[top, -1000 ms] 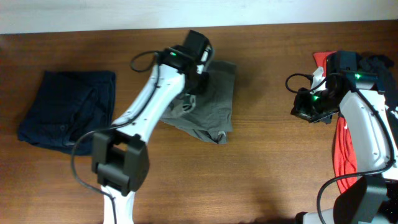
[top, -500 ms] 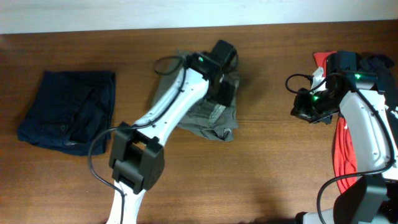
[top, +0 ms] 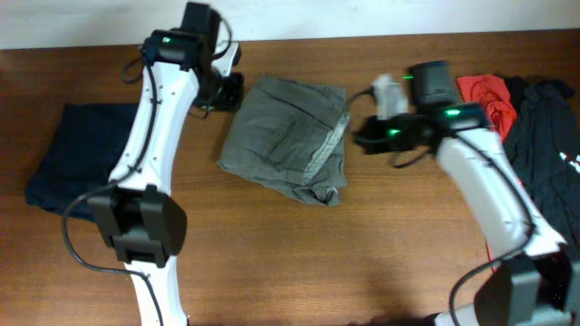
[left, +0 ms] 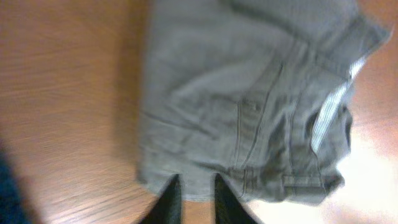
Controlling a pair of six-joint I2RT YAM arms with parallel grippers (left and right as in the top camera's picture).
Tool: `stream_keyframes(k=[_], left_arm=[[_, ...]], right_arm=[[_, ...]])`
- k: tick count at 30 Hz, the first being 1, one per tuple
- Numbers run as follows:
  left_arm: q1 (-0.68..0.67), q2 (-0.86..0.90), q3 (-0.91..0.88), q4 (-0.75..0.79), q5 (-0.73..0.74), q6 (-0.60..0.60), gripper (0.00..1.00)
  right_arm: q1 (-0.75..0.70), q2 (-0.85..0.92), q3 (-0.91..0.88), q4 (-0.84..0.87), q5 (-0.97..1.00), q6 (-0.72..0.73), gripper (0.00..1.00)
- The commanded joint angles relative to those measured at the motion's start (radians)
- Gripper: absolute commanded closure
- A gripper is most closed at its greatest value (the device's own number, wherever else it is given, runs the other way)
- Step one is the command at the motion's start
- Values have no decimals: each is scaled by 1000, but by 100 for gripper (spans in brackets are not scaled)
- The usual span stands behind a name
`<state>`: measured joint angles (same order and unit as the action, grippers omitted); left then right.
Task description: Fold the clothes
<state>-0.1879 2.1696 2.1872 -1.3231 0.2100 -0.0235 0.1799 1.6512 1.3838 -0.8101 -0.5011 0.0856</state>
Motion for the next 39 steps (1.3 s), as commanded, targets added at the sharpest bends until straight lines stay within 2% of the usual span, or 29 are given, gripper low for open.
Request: stream_keyframes(k=[1, 4, 9, 12, 16, 19, 22, 26, 27, 28, 30, 32, 36, 39], left_arm=[[29, 93, -107, 2, 295, 182, 93], [41, 145, -155, 3, 352, 216, 98], [41, 223, -202, 5, 350, 257, 100], [45, 266, -208, 0, 320, 257, 100], [58, 267, -208, -6, 253, 257, 99], [85, 263, -204, -11, 298, 245, 100], [108, 257, -166, -51, 420, 246, 99], [140, 257, -98, -63, 562, 246, 76], [146, 257, -92, -50, 581, 246, 63], [151, 257, -91, -30, 596, 246, 45], [152, 258, -92, 7, 603, 245, 21], [145, 262, -97, 29, 603, 232, 8], [108, 273, -113, 41, 600, 208, 5], [83, 286, -124, 40, 553, 139, 4]], right_arm=[[146, 114, 0, 91, -9, 101, 93], [218, 215, 0, 158, -7, 142, 93], [266, 397, 0, 217, 3, 174, 93], [235, 485, 0, 149, 54, 274, 95], [195, 475, 0, -26, 209, 316, 96], [179, 436, 0, -154, 304, 312, 96], [178, 394, 0, -212, 359, 312, 96], [180, 308, 0, -241, 371, 249, 95], [180, 281, 0, -240, 372, 236, 94], [179, 250, 0, -238, 372, 232, 94], [178, 188, 0, -222, 372, 232, 94], [178, 134, 0, -196, 372, 233, 91], [178, 89, 0, -130, 375, 235, 91], [178, 110, 0, -109, 382, 238, 91]])
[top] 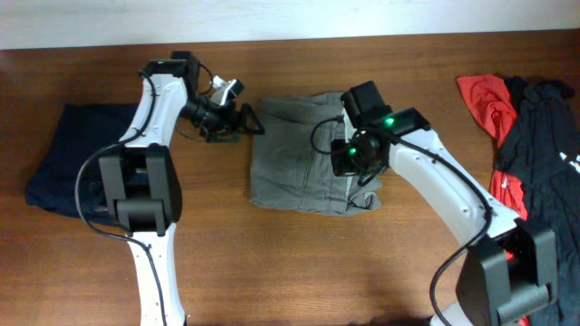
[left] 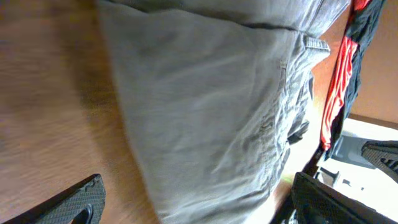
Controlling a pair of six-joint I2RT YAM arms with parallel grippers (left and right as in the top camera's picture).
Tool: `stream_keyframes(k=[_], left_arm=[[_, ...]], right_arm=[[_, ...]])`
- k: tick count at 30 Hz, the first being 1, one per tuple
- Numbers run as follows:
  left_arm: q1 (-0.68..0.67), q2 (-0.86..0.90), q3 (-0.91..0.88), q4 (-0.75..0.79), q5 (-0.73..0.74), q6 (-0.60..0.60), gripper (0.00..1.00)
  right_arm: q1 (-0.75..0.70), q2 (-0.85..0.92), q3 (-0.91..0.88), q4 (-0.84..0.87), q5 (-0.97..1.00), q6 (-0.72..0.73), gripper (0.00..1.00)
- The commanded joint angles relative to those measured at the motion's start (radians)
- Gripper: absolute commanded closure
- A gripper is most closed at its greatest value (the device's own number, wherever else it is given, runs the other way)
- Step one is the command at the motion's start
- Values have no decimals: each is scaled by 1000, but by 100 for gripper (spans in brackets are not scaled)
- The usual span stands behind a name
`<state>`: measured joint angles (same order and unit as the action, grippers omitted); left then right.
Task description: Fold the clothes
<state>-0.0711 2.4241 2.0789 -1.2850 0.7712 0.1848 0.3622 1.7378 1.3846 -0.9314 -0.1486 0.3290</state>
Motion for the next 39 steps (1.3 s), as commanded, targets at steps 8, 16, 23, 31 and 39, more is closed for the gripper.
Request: stream_keyframes(k=[8, 16, 23, 31, 39], left_arm=[[-60, 97, -17, 14, -16, -137, 4], [-81, 172, -17, 35, 0, -136, 11], [-134, 179, -17, 93, 37, -135, 23], [-189, 179, -17, 145, 36, -135, 61], [-145, 130, 3, 42, 37, -54, 100]], right_arm=[[-5, 128, -1, 32, 30, 2, 91], [-5, 241, -1, 92, 13, 55, 93], [-5, 326, -1, 95, -10, 99, 93], [-5, 395, -1, 86, -92, 100, 94], [-23, 314, 26, -43, -34, 74, 96]])
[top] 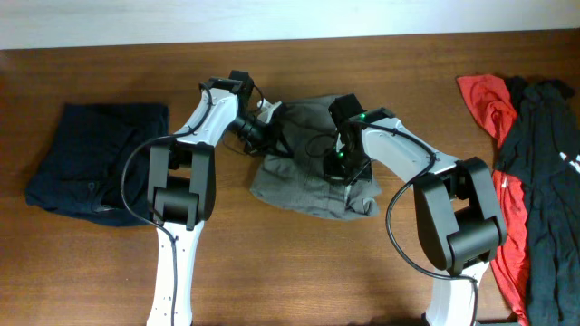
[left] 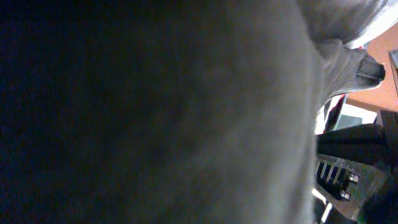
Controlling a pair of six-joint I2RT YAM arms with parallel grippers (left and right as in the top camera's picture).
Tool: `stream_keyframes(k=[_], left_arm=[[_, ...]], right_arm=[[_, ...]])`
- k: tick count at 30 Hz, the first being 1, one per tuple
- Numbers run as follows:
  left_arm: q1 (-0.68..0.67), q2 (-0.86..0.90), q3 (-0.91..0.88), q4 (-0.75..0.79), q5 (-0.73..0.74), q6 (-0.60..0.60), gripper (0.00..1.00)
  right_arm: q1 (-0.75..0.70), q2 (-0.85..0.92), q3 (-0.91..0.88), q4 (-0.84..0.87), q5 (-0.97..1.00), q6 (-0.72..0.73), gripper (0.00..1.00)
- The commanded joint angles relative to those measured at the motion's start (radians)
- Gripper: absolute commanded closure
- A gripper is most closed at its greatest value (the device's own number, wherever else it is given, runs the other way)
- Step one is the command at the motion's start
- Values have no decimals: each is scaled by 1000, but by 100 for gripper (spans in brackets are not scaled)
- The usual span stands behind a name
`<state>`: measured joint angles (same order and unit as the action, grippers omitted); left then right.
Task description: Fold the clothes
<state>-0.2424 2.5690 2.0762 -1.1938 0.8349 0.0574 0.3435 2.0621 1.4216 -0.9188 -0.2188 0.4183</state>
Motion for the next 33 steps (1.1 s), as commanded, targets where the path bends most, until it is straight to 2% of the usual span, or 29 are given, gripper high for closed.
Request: stream_keyframes(k=[1, 9, 14, 16, 24, 30, 31, 32, 33], left_arm=[[39, -38, 17, -79, -28, 106, 100], [192, -293, 100, -289, -36, 322, 100], [380, -438, 114, -364, -57, 409, 100], [453, -467, 114, -368, -58, 409, 100], [779, -447, 113, -342, -134, 409, 100], [895, -370, 113, -322, -190, 409, 99], [907, -354, 113, -314, -190, 408, 96], [916, -339, 113, -303, -192, 408, 87], [929, -319, 113, -283, -206, 407, 65]], right_arm=[[-5, -48, -1, -80, 51, -34, 96], [-5, -329, 61, -157, 76, -70, 95], [-5, -470, 73, -156, 77, -69, 95], [-5, -497, 76, -156, 77, -65, 95], [-4, -535, 77, -168, 73, -42, 95], [-3, -536, 77, -173, 73, -39, 95], [-3, -536, 77, -175, 73, -39, 95], [-3, -536, 77, -179, 73, -39, 95], [-3, -536, 77, -187, 73, -39, 95]])
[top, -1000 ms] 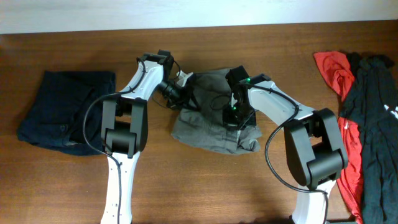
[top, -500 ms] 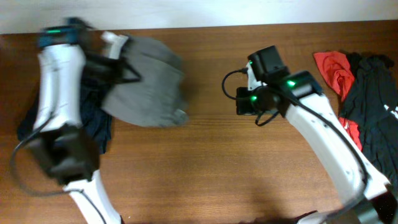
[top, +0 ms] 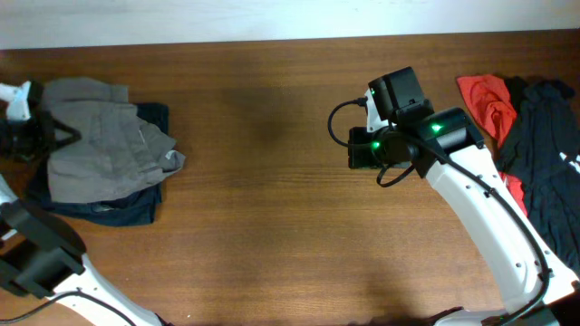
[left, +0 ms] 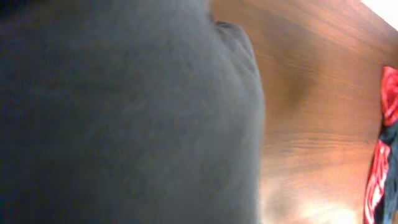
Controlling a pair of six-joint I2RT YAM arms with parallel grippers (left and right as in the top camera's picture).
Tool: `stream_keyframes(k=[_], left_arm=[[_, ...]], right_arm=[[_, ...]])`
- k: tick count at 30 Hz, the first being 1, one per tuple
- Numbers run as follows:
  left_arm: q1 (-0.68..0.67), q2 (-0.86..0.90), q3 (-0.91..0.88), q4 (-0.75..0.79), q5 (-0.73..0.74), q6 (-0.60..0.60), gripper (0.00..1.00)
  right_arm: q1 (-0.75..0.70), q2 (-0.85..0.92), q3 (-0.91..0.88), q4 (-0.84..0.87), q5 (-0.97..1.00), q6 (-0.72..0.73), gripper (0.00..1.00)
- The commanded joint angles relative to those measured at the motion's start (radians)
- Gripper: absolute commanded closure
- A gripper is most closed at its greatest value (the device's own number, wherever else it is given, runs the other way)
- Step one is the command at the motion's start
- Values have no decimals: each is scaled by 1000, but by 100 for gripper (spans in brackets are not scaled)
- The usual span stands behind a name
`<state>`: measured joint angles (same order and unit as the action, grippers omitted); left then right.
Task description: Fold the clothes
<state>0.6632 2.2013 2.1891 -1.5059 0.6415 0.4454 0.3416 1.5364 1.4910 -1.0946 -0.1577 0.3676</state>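
Observation:
The folded grey shorts (top: 104, 149) lie at the far left of the table, on top of a folded navy garment (top: 136, 206). My left gripper (top: 56, 142) is at the shorts' left edge, its fingers reaching into the cloth. Grey cloth (left: 124, 112) fills most of the left wrist view and hides the fingers there. My right gripper (top: 358, 149) hangs over bare wood right of the middle, far from the shorts, with nothing seen in it. Whether its fingers are apart does not show.
A red garment (top: 485, 100) and a black garment (top: 548, 136) lie in a heap at the table's right edge. The red one also shows at the right edge of the left wrist view (left: 385, 93). The brown wooden table (top: 272, 226) stretches between the two piles.
The grey shorts have moved from the table's middle to the far left, onto the navy garment, with my left gripper at their edge. My right gripper has come off the shorts and now hangs over bare wood.
At first the shorts lay spread in the middle, with both grippers beside them. Then my right gripper was on their right side and the left stood open at their left edge. Later both were in the cloth. Now the shorts rest on the navy pile.

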Motion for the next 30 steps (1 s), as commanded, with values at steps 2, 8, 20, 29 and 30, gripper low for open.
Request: stream_keyframes(k=[2, 8, 20, 29, 30], left_arm=[[38, 67, 0, 37, -50, -18, 38], [157, 69, 72, 0, -96, -168, 27], [243, -6, 384, -176, 64, -73, 73], [-10, 43, 116, 20, -328, -270, 99], [-32, 51, 68, 53, -395, -325, 99]], right_arm=[[-2, -10, 8, -22, 13, 11, 95], [-2, -10, 8, -58, 17, 11, 95], [-2, -28, 19, -65, 16, 11, 95], [-2, -33, 19, -71, 12, 12, 95], [-2, -33, 19, -73, 12, 12, 95]])
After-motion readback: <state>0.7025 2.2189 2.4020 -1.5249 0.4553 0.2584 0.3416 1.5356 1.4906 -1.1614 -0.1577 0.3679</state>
